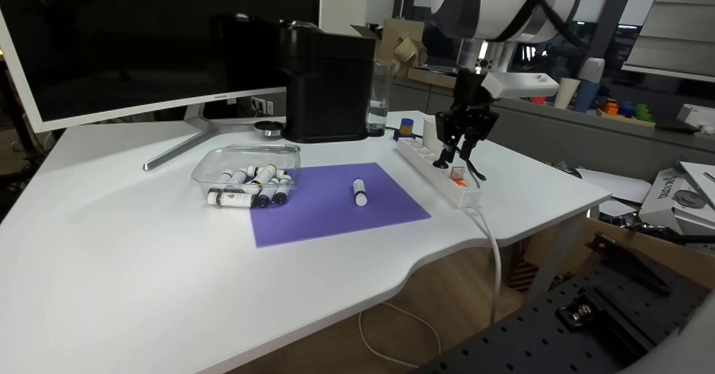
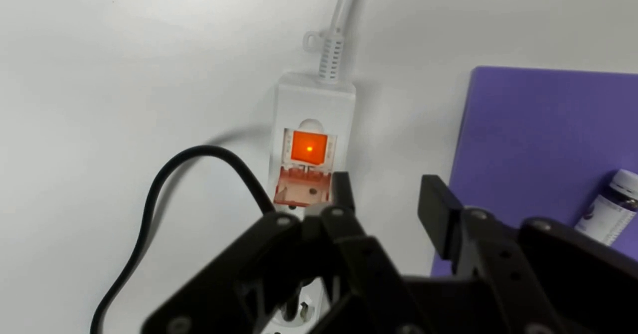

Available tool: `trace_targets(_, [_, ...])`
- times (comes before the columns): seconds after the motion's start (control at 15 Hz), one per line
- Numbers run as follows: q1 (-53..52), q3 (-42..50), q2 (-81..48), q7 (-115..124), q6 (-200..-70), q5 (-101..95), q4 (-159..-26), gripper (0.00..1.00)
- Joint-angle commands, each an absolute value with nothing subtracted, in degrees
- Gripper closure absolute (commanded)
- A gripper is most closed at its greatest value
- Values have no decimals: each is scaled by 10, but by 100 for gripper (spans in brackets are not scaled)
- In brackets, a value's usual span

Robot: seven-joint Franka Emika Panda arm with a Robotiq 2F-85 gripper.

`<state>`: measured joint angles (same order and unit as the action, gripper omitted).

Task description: Turn off the extension cable

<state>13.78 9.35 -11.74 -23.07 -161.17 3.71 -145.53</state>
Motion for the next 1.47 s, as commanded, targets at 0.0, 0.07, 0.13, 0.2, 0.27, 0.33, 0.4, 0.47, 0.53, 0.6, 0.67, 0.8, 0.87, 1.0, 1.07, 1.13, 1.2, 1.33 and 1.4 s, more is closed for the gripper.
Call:
trace_targets(0.0, [176,68,-142,-272,-1628,62,-1445,89])
trace_targets(0.07, [186,61,-146,-282,-1629,68,-1444,95])
trace_targets(0.13, [193,57,-149,-285,-1627,70,-1443,99])
trace_targets(0.2, [196,56,-148,-281,-1625,68,-1442,100])
trace_targets(0.27, [187,61,-143,-265,-1625,52,-1453,91])
trace_targets(0.33, [191,59,-145,-266,-1625,52,-1452,97])
trace_targets(0.4, [193,59,-146,-267,-1625,52,-1450,99])
trace_targets(0.47, [193,58,-146,-267,-1625,52,-1450,100])
trace_targets(0.53, [191,63,-149,-261,-1629,46,-1448,100])
trace_targets(0.6, [195,62,-153,-265,-1621,49,-1443,100])
trace_targets(0.67, [201,61,-156,-270,-1619,54,-1440,100])
trace_targets(0.8, [207,60,-164,-274,-1621,57,-1436,100])
trace_targets(0.87, [212,58,-167,-277,-1622,59,-1435,100])
trace_targets(1.0, [220,53,-175,-282,-1625,62,-1431,100])
trace_targets(1.07, [223,51,-180,-283,-1631,63,-1429,100])
trace_targets(1.13, [225,49,-185,-282,-1637,61,-1427,100])
trace_targets(1.2, [226,48,-190,-281,-1643,59,-1425,100])
trace_targets(1.33, [231,42,-201,-280,-1656,56,-1418,100])
trace_targets(1.4, [233,38,-207,-279,-1665,55,-1414,100])
